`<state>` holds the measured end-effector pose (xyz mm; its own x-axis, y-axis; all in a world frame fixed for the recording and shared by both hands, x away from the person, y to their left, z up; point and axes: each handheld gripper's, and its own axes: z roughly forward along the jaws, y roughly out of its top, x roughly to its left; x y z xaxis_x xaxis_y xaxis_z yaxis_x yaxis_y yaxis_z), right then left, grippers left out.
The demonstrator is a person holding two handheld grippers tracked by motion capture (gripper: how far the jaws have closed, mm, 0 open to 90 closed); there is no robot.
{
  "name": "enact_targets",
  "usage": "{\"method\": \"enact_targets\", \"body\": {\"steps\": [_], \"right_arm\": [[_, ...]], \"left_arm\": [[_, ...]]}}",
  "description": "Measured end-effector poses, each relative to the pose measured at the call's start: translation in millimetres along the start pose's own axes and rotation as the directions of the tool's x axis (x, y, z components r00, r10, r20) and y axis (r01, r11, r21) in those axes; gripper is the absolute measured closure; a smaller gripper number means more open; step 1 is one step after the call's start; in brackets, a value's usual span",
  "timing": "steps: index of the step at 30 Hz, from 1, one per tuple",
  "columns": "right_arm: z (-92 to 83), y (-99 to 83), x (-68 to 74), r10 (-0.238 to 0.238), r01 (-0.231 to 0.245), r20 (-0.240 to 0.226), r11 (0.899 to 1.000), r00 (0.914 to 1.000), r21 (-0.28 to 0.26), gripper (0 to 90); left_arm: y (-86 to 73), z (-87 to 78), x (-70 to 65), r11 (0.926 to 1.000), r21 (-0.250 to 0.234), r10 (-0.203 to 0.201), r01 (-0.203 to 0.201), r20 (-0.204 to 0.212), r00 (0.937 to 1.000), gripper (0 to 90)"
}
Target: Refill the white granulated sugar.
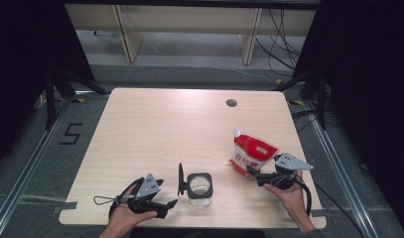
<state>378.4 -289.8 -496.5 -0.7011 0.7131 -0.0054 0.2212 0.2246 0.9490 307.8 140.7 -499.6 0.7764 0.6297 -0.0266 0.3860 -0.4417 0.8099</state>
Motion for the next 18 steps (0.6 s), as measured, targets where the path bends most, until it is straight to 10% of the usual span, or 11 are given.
{"method": "enact_targets", "body": {"steps": [18], "right_arm": [[15.2, -2.1, 1.7, 0.025, -0.027, -0.05, 0.999, 0.9984, -0.024, 16.8]], "left_arm": [[0.3, -0.3, 0.7, 1.0, 0.005, 0.002, -0.002, -0.007, 1.0, 18.2]]}}
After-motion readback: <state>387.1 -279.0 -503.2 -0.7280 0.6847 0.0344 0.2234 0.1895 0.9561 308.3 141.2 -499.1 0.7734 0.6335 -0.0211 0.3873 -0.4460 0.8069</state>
